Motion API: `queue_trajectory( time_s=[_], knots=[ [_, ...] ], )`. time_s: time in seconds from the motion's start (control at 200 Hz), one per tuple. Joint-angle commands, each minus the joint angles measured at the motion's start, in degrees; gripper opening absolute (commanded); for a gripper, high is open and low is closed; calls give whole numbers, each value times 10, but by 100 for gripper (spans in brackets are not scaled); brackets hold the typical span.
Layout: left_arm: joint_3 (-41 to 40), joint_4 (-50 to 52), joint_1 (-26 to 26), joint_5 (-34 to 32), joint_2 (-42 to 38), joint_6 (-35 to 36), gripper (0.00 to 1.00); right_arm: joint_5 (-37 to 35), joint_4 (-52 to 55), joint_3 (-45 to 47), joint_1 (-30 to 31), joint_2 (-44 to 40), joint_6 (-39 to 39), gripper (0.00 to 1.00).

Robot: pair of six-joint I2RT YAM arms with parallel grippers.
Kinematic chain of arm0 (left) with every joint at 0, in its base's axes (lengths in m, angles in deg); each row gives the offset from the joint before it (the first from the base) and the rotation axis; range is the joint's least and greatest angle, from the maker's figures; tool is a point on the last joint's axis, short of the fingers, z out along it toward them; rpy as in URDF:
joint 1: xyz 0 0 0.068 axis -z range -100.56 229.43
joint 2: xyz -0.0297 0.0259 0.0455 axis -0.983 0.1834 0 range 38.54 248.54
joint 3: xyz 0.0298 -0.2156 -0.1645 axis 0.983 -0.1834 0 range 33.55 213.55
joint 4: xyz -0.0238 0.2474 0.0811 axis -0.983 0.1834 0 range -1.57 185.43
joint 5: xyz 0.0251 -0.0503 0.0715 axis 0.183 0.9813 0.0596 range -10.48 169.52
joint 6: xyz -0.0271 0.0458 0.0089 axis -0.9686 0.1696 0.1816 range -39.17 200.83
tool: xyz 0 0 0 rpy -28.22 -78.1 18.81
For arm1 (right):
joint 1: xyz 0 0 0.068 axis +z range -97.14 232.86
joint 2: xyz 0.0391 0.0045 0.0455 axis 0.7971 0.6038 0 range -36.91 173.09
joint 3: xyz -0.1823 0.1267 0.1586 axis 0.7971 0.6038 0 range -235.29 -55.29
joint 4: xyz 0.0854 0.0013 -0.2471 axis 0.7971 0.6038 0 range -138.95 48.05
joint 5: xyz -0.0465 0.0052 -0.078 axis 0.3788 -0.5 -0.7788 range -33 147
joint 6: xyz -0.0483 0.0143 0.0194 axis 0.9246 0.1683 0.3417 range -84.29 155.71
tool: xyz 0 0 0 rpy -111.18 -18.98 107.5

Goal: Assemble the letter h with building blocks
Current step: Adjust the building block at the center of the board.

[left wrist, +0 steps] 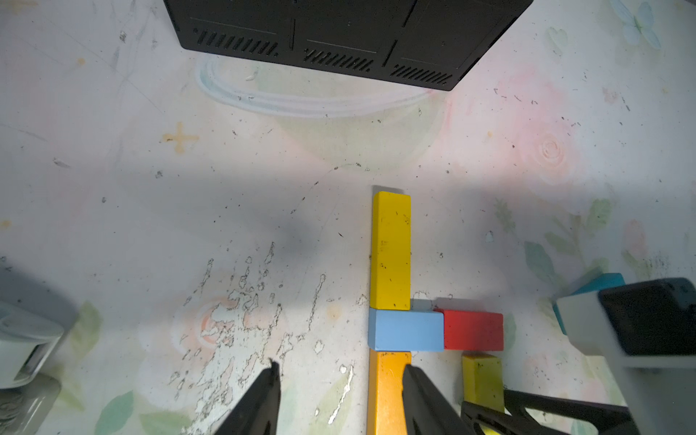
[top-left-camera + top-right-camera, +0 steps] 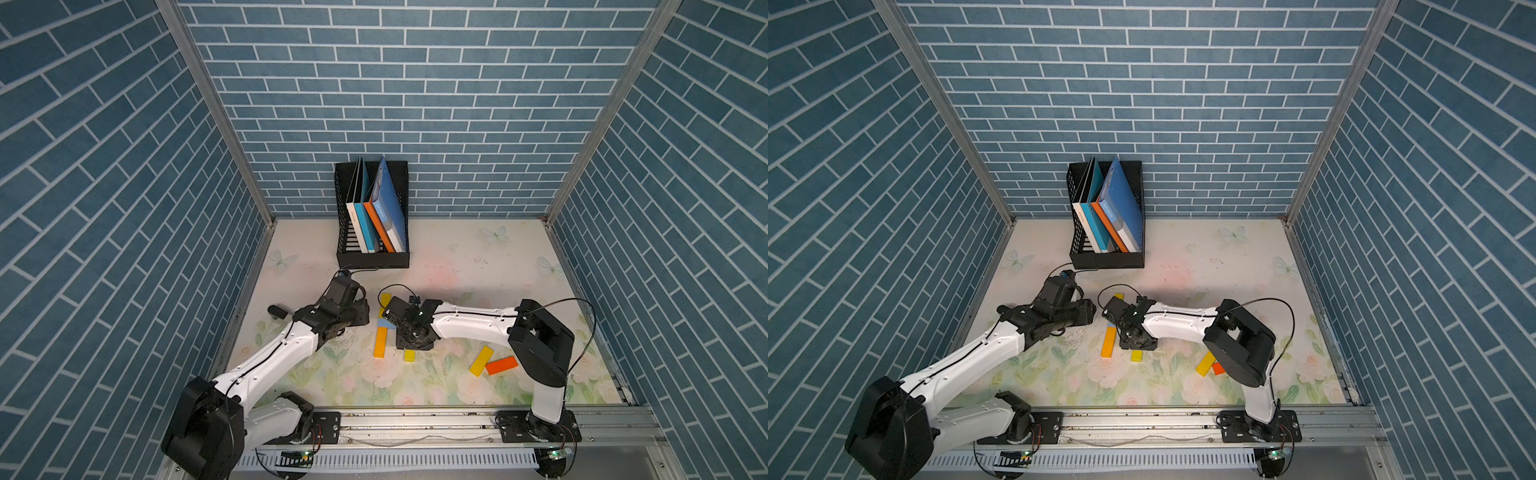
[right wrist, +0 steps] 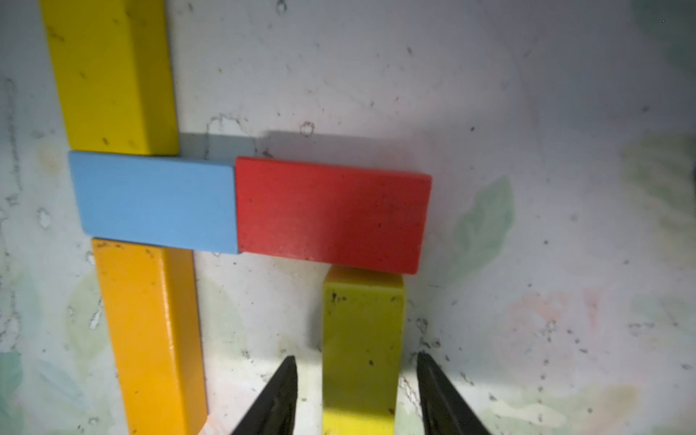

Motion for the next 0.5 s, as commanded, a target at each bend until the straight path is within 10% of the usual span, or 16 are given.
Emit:
queue_trajectory(
  time_s=[0.0, 0.495],
  knots=[
    [-6, 0, -2, -1, 5, 6, 57, 0, 2, 6, -1, 14, -27, 50],
    [-5, 0, -2, -1, 2, 8, 57, 9, -4, 14, -2, 27, -56, 30]
  ],
)
